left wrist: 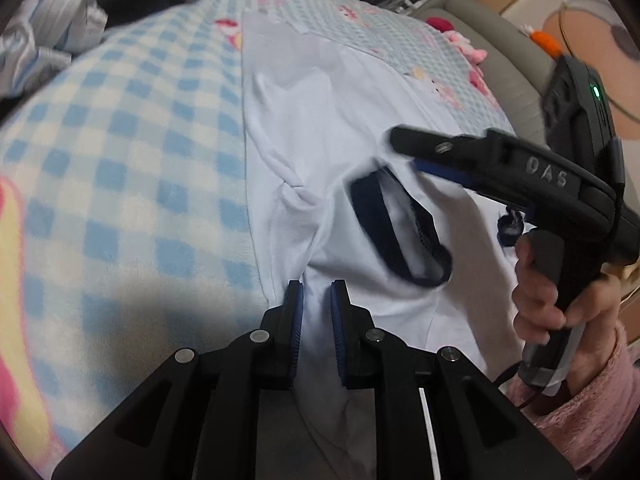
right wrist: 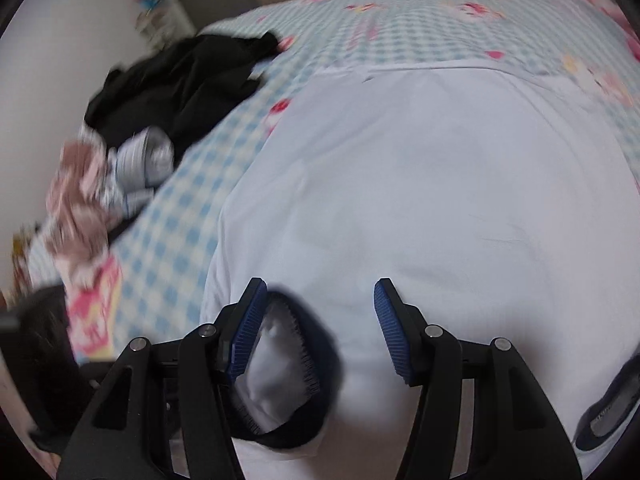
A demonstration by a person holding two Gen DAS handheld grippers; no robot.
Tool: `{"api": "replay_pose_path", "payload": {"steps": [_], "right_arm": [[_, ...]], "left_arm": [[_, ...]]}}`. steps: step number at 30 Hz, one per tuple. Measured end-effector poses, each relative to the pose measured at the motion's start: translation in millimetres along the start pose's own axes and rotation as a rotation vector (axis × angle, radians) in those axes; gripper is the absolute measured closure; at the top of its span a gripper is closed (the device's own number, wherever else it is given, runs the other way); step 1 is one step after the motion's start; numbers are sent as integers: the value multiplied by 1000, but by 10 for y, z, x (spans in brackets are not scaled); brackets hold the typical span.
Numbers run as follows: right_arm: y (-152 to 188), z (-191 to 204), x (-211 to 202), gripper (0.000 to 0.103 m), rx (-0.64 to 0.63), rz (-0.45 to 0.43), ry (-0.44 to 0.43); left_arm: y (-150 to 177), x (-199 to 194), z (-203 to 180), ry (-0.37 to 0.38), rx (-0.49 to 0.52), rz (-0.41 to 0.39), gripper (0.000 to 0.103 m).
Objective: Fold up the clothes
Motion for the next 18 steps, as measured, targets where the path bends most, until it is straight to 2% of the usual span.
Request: {"api": "replay_pose_path", "payload": {"steps": [2, 4, 7, 11, 13, 16, 18], "right_arm": [[-79, -84, -89, 46, 5, -22, 20], [-41, -52, -152, 45, -17, 9, -15], [134, 112, -345, 45, -128, 31, -49], [481, 288, -501, 45, -217, 76, -85], [617, 367, -523, 45, -253, 88, -101], [747, 432, -394, 45, -313, 107, -73], [777, 389, -283, 45, -335, 111, -12]], "left_arm": [[-42, -65, -3, 17, -13, -34, 87], [-118, -158, -13, 34, -18, -83, 87], [-256, -288, -6, 51, -26, -153, 87], [-299, -303, 110, 26, -65, -165, 87], [-316, -307, 135, 55, -101, -181, 87], [-307, -271, 107, 66, -98, -172, 87], [-288, -234, 73, 66, -87, -160, 87]]}}
Point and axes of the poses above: each gripper's, at about its wrist camera, not at the fingertips, and x roughly the way its jaws point, z to its left, y to its underside, the point moved 10 cm from there along x, roughly the way its jaws point, and after that the axes turned 12 degrees about x, right-handed, at the moved point
